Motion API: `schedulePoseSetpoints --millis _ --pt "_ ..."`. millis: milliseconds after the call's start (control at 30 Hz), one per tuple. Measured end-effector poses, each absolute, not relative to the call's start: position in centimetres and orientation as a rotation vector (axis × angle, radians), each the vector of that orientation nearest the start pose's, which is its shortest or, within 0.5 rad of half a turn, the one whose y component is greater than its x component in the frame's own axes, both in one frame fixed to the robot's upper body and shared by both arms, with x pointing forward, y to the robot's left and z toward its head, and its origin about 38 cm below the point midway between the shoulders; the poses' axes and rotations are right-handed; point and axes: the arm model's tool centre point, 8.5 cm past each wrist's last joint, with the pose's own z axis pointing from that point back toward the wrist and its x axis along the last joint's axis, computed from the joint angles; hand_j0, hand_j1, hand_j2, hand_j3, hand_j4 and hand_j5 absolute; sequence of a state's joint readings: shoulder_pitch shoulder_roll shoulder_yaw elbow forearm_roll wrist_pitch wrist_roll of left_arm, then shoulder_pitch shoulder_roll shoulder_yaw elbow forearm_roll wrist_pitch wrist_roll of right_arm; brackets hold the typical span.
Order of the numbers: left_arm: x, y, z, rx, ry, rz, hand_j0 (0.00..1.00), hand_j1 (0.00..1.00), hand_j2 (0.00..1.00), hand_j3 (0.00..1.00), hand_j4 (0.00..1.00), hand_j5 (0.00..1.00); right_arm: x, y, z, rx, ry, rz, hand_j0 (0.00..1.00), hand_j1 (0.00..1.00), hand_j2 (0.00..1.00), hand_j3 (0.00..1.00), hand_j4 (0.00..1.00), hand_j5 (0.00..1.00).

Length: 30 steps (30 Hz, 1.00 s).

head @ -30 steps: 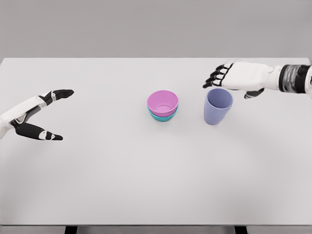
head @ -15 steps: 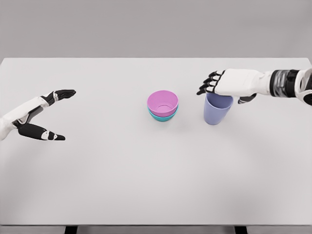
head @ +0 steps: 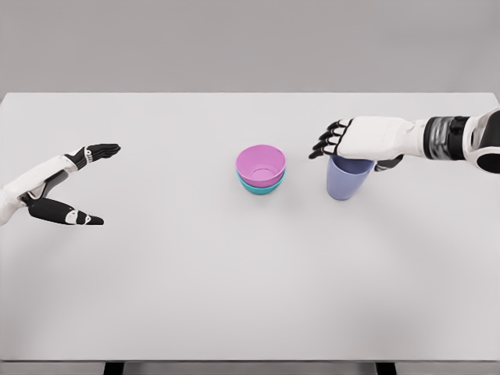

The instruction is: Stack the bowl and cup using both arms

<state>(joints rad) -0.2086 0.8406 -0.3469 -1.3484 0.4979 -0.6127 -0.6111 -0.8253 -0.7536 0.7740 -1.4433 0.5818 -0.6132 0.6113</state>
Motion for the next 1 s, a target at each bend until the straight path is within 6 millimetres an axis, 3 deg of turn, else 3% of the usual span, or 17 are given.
schedulePoseSetpoints --millis 567,700,833,1000 --pt "37.1 38.7 15.5 -0.222 -1.695 -1.104 1.0 1.0 1.0 1.0 1.0 1.0 45.7 -26.3 21.6 0.645 1.547 -3.14 0.99 0.99 0.99 0.99 0.99 0.99" --pt "37.1 38.7 15.5 -0.222 -1.695 -1.104 1.0 1.0 1.0 1.0 1.0 1.0 45.8 -26.4 21.6 0.643 1.567 -3.144 0.66 0.66 0.66 0.66 0.66 0.66" --pt "37.1 38.7 15.5 -0.222 -1.695 -1.104 1.0 1.0 1.0 1.0 1.0 1.0 45.9 -26.3 21.8 0.643 1.575 -3.137 0.6 0.6 0.6 0.6 0.6 0.6" --pt "37.1 38.7 15.5 -0.222 -1.695 -1.104 1.0 1.0 1.0 1.0 1.0 1.0 45.9 -26.2 22.2 0.646 1.582 -3.125 0.59 0.59 0.59 0.59 0.59 0.59"
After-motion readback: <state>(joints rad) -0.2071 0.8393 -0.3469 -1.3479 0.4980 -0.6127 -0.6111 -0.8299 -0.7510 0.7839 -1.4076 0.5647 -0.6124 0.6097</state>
